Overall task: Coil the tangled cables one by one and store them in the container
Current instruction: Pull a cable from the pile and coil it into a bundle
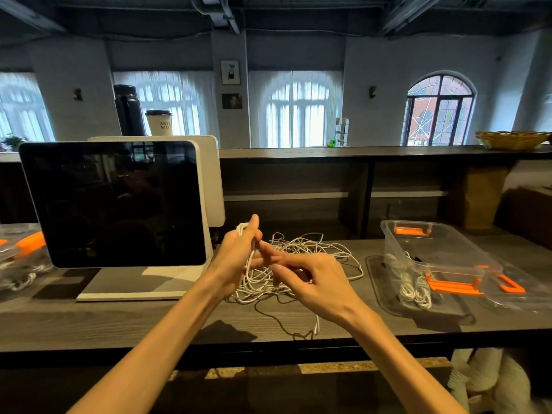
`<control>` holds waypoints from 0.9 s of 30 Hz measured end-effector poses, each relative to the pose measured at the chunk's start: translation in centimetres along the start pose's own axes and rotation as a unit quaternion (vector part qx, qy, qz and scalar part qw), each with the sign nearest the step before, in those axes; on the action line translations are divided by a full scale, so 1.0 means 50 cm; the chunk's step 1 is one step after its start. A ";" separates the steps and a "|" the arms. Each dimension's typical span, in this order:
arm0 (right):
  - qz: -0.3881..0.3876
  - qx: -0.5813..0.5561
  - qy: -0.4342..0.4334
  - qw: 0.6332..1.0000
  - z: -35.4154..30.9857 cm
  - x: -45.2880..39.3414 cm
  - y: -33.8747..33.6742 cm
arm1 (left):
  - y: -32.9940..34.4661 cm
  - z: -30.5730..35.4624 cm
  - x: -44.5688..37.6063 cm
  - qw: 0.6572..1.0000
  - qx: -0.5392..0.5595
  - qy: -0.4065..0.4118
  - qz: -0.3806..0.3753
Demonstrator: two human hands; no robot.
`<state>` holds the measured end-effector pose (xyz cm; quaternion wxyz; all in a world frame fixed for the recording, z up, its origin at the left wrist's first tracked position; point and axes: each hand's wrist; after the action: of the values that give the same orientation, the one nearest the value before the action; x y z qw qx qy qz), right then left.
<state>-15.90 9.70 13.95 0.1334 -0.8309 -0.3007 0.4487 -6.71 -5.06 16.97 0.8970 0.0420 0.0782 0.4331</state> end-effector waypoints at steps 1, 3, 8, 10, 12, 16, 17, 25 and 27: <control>-0.004 -0.002 -0.011 1.000 -0.006 -0.007 -0.002 | 0.001 0.002 0.005 0.999 -0.034 -0.004 -0.022; 0.016 -0.005 -0.036 0.999 -0.014 -0.021 -0.003 | 0.006 0.005 0.017 0.994 -0.072 -0.030 -0.075; 0.112 0.027 -0.068 0.991 -0.009 -0.050 0.001 | 0.006 0.010 0.034 0.965 -0.068 -0.101 -0.234; 0.141 0.019 -0.060 0.988 -0.009 -0.052 0.001 | 0.004 0.015 0.039 0.955 -0.042 -0.124 -0.265; 0.157 -0.003 -0.057 0.986 -0.011 -0.053 -0.003 | -0.003 0.014 0.035 0.949 -0.038 -0.110 -0.294; 0.097 -0.049 -0.014 0.994 -0.015 -0.055 -0.014 | -0.021 0.011 0.027 0.930 -0.033 -0.112 -0.348; 0.084 -0.050 -0.004 0.995 -0.015 -0.055 -0.016 | -0.024 0.011 0.028 0.929 -0.033 -0.122 -0.348; 0.066 -0.169 0.121 0.976 -0.007 -0.048 -0.022 | -0.012 0.005 0.038 0.952 -0.017 -0.111 -0.284; 0.062 -0.205 0.152 0.965 0.000 -0.039 -0.020 | -0.005 0.006 0.033 0.972 0.031 -0.094 -0.213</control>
<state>-17.11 9.30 15.74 -0.0233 -0.9160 -0.3104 0.2531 -5.45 -3.94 17.04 0.9702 0.0923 0.0140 0.2237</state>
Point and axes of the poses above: each hand's wrist, its own x-axis away from the middle knuckle, its own y-axis out of the palm, z = x × y, and after that the axes turned 12 degrees about z, right-handed
